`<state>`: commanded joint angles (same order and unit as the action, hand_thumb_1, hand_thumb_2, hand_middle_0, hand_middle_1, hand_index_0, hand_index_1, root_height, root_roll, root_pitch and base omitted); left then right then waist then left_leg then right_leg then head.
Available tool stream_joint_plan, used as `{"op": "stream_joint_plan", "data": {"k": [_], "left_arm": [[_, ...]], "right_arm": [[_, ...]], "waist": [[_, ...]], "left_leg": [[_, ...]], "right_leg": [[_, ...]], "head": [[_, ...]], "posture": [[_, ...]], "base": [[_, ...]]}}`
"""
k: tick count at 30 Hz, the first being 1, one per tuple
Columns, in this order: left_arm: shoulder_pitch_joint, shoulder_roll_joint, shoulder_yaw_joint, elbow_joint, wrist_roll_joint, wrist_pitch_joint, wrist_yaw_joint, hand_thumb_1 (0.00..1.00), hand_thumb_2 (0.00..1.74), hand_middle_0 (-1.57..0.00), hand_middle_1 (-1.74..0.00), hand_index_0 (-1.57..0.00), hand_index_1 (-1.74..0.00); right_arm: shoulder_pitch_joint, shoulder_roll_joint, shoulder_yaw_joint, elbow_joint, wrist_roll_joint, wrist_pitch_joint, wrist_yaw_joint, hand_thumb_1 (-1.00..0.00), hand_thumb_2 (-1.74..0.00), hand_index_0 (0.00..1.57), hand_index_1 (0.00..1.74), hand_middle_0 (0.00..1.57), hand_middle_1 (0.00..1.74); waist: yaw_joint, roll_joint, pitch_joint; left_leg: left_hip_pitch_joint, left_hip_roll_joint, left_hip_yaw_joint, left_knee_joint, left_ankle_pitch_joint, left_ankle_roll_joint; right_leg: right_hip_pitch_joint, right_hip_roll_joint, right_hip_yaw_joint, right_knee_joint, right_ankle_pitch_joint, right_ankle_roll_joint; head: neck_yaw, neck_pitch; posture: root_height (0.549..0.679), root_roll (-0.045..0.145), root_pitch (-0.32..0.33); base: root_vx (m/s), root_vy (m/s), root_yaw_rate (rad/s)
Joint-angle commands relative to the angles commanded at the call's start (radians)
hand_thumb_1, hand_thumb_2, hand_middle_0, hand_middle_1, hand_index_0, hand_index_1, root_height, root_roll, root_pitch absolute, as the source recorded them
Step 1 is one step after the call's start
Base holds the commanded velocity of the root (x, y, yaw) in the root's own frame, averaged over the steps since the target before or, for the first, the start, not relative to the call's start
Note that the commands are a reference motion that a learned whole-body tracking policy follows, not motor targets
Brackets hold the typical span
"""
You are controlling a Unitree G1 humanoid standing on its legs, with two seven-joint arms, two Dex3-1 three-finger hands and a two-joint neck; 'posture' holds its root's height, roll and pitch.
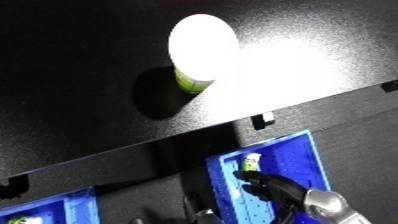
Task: Pick up the object and place it into the box
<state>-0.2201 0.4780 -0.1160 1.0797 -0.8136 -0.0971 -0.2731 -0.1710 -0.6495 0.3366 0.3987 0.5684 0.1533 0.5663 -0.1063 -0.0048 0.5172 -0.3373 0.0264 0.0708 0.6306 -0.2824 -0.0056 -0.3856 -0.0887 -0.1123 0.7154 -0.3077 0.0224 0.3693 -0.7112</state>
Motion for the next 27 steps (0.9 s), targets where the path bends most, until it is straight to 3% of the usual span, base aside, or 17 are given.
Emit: {"op": "stream_joint_plan", "data": {"k": [9,14,17,22,27], "left_arm": [[0.031,0.012,0.010,0.065,-0.015,-0.041,-0.049,0.00,0.00,0.00,0.00,0.00,0.00],[0.036,0.010,0.012,0.095,-0.020,-0.043,-0.062,0.00,0.00,0.00,0.00,0.00,0.00],[0.039,0.003,0.013,0.107,-0.019,-0.043,-0.068,0.00,0.00,0.00,0.00,0.00,0.00],[0.041,-0.026,0.011,0.109,-0.006,-0.042,-0.061,0.00,0.00,0.00,0.00,0.00,0.00],[0.045,-0.050,0.013,0.102,0.019,-0.034,-0.057,0.00,0.00,0.00,0.00,0.00,0.00]], "right_arm": [[0.029,-0.076,-0.075,-0.300,0.205,0.140,0.281,0.00,0.00,0.00,0.00,0.00,0.00],[-0.010,-0.085,-0.132,-0.445,0.358,0.159,0.340,0.00,0.00,0.00,0.00,0.00,0.00],[-0.041,-0.075,-0.170,-0.510,0.467,0.131,0.335,0.00,0.00,0.00,0.00,0.00,0.00],[-0.103,-0.024,-0.242,-0.585,0.648,0.038,0.311,0.00,0.00,0.00,0.00,0.00,0.00],[-0.164,0.031,-0.314,-0.628,0.740,-0.069,0.251,0.00,0.00,0.00,0.00,0.00,0.00]], "waist": [[-0.016,-0.017,-0.020],[-0.021,-0.018,-0.033],[-0.023,-0.016,-0.040],[-0.022,-0.007,-0.051],[-0.017,0.005,-0.058]], "left_leg": [[0.013,0.014,0.014,-0.014,0.000,-0.0138],[0.016,0.019,0.020,-0.016,-0.004,-0.0201],[0.016,0.020,0.022,-0.014,-0.007,-0.0230],[0.015,0.017,0.024,-0.006,-0.018,-0.0237],[0.012,0.012,0.021,0.010,-0.029,-0.0216]], "right_leg": [[0.011,0.0048,0.002,-0.010,-0.009,0.0022],[0.014,0.0068,0.005,-0.012,-0.014,0.0023],[0.014,0.0078,0.009,-0.012,-0.016,0.0020],[0.017,0.0088,0.013,-0.009,-0.022,0.0003],[0.022,0.0057,0.014,0.000,-0.028,-0.0039]], "head": [[-0.054,0.001],[-0.064,-0.001],[-0.061,-0.001],[-0.037,-0.018],[-0.005,-0.028]], "posture": [[0.644,0.042,0.002],[0.644,0.044,0.003],[0.644,0.045,0.004],[0.644,0.050,0.003],[0.644,0.054,-0.003]], "base": [[0.026,0.005,-0.065],[0.019,0.021,-0.024],[0.014,0.027,-0.003],[0.019,0.028,0.021],[0.027,0.022,0.053]]}}
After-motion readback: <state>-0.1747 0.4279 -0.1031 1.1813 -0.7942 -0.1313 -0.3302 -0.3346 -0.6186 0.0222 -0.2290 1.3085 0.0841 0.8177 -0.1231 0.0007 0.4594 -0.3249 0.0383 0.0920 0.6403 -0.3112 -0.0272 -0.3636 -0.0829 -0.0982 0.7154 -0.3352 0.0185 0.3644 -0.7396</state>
